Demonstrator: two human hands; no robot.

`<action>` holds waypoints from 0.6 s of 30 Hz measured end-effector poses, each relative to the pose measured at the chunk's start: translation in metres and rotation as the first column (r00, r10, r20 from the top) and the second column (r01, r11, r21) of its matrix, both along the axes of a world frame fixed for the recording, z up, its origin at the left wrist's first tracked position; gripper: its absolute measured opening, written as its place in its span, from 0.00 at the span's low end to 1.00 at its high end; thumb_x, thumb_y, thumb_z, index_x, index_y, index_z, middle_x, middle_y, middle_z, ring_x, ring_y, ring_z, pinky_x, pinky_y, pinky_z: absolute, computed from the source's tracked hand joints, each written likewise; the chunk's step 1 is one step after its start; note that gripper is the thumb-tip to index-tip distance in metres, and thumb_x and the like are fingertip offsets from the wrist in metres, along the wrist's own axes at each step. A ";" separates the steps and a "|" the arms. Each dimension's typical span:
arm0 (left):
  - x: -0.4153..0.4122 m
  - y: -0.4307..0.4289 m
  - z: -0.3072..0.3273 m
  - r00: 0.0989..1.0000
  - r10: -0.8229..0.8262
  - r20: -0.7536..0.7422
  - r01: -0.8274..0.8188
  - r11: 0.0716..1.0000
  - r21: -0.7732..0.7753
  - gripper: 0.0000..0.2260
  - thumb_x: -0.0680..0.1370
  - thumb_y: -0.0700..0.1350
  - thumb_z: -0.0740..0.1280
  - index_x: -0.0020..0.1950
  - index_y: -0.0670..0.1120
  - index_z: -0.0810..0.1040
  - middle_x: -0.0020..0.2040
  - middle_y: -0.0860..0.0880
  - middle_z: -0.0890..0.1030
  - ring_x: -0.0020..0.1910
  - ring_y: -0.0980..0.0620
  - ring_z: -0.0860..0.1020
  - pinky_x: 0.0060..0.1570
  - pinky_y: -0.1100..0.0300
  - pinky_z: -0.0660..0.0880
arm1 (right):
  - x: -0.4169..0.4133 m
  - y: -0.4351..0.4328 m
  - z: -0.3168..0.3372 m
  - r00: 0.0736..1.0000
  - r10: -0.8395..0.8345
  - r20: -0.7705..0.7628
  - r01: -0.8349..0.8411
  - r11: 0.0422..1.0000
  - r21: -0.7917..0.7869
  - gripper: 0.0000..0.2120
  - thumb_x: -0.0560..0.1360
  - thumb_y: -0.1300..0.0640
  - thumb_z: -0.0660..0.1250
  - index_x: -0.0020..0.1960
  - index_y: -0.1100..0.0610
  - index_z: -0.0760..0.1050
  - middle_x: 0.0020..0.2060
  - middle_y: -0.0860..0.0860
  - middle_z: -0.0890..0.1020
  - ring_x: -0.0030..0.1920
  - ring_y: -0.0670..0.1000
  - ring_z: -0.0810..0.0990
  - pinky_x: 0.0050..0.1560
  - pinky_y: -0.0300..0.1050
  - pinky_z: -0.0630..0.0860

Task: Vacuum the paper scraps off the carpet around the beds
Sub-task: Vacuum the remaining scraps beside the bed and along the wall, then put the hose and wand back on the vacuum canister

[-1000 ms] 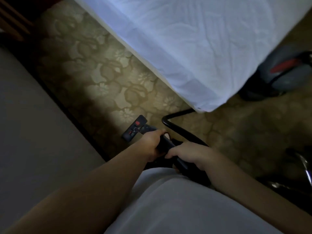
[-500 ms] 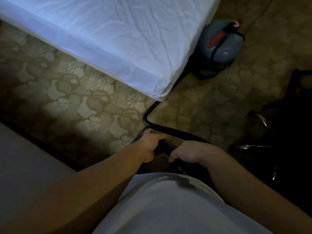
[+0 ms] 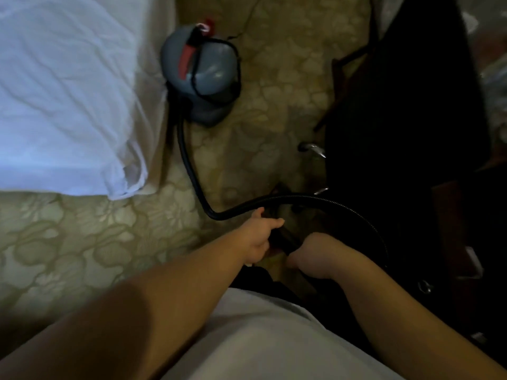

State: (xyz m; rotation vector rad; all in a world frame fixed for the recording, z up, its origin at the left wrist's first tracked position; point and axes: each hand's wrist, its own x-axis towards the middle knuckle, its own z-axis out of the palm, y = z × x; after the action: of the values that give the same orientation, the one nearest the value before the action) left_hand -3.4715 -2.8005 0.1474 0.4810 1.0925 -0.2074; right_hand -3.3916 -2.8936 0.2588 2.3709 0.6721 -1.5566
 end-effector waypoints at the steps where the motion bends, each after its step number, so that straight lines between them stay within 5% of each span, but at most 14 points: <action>1: 0.014 -0.002 -0.001 1.000 -0.024 0.010 0.024 1.000 0.000 0.37 0.81 0.38 0.67 0.82 0.60 0.51 0.66 0.46 0.76 0.58 0.43 0.79 0.56 0.44 0.79 | 0.010 -0.009 -0.002 0.997 -0.078 0.010 0.078 0.997 0.018 0.12 0.84 0.52 0.64 0.57 0.59 0.80 0.53 0.57 0.82 0.56 0.58 0.83 0.60 0.51 0.81; 5: 0.059 -0.012 0.000 0.992 -0.123 0.033 0.121 0.992 0.034 0.38 0.81 0.37 0.68 0.81 0.61 0.51 0.57 0.49 0.78 0.57 0.45 0.80 0.49 0.48 0.81 | 0.033 -0.041 -0.017 0.922 -0.387 -0.014 0.386 0.914 0.129 0.14 0.79 0.51 0.71 0.58 0.60 0.81 0.51 0.58 0.83 0.54 0.59 0.82 0.61 0.56 0.82; 14: 0.104 -0.013 -0.011 0.923 -0.384 -0.010 0.377 0.901 0.214 0.37 0.81 0.38 0.67 0.82 0.61 0.51 0.67 0.45 0.74 0.60 0.42 0.78 0.62 0.41 0.77 | 0.037 -0.060 -0.055 0.566 -0.798 -0.208 0.824 0.541 0.169 0.09 0.75 0.57 0.74 0.47 0.64 0.81 0.33 0.58 0.84 0.33 0.58 0.84 0.39 0.52 0.82; 18: 0.111 0.002 -0.022 0.838 -0.543 -0.055 0.529 0.783 0.326 0.36 0.82 0.42 0.66 0.82 0.60 0.48 0.71 0.45 0.71 0.62 0.44 0.76 0.63 0.44 0.77 | 0.026 -0.044 -0.070 0.404 -0.868 -0.290 0.914 0.371 0.163 0.09 0.76 0.58 0.74 0.49 0.64 0.81 0.35 0.59 0.83 0.33 0.57 0.82 0.39 0.53 0.81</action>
State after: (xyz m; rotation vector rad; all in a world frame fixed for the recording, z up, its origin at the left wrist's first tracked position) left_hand -3.3610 -2.7982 0.1255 1.0999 0.9275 -0.5201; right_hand -3.3656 -2.9380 0.1883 3.1006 -0.6468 -2.1339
